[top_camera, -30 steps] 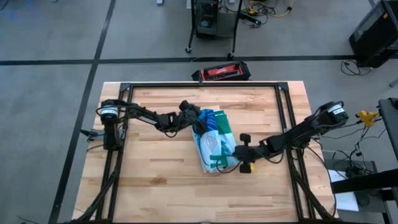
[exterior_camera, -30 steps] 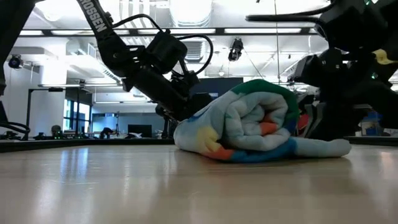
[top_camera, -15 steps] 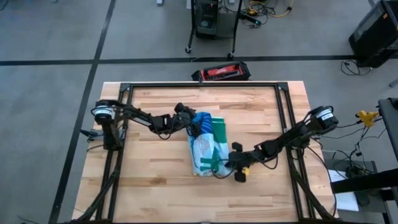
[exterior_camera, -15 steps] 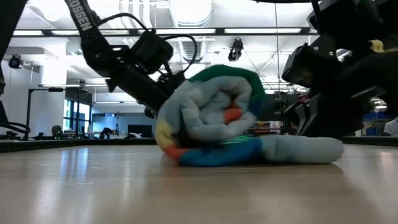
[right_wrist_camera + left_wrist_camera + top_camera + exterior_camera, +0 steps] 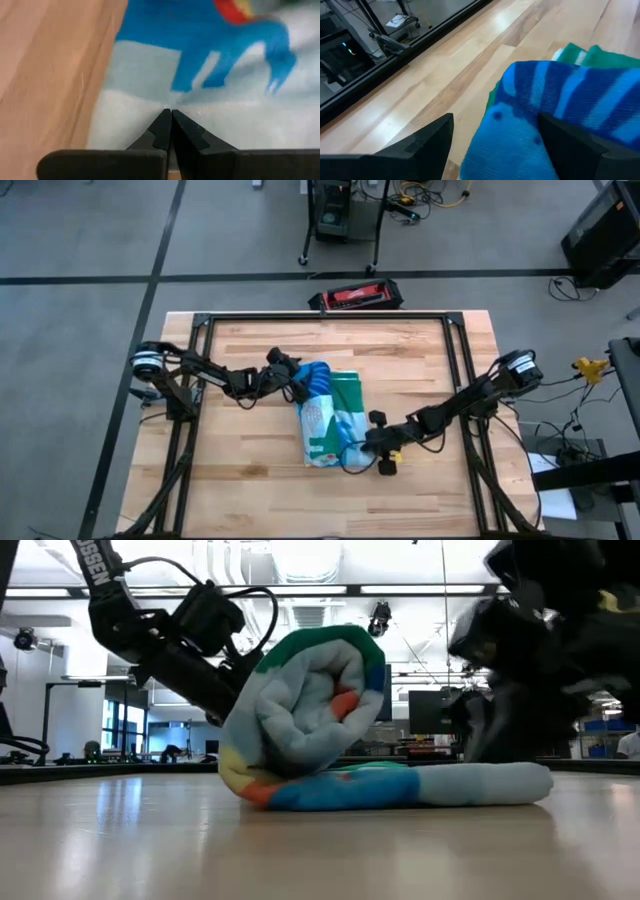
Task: Roll towel
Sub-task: Roll the multi-color dinosaur print towel
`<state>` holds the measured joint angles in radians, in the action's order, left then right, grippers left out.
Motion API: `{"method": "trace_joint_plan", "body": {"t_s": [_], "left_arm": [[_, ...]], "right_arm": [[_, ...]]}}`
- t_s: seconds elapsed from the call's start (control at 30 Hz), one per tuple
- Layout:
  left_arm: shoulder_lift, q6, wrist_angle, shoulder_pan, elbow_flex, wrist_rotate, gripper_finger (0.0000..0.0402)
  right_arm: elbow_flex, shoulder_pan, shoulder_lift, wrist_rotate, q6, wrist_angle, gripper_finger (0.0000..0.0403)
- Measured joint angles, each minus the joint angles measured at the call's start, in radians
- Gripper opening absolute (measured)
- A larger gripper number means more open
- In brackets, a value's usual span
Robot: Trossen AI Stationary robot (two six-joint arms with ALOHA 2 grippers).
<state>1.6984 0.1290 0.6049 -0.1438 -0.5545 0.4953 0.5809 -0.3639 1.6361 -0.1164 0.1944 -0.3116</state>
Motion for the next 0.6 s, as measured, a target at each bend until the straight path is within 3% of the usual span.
{"method": "trace_joint_plan", "body": {"t_s": [0.23, 0.4, 0.6], "left_arm": [[0.014, -0.03, 0.012, 0.013, 0.001, -0.005, 0.0274], [0.013, -0.115, 0.069, 0.044, 0.003, -0.01, 0.0274], [0.015, -0.145, 0.089, 0.062, -0.004, -0.042, 0.0274]], "right_arm": [[0.057, 0.025, -0.04, -0.035, -0.113, -0.016, 0.0], [0.134, 0.02, -0.052, -0.125, -0.236, -0.033, 0.0], [0.197, 0.024, 0.011, -0.139, -0.392, -0.239, 0.0]]}}
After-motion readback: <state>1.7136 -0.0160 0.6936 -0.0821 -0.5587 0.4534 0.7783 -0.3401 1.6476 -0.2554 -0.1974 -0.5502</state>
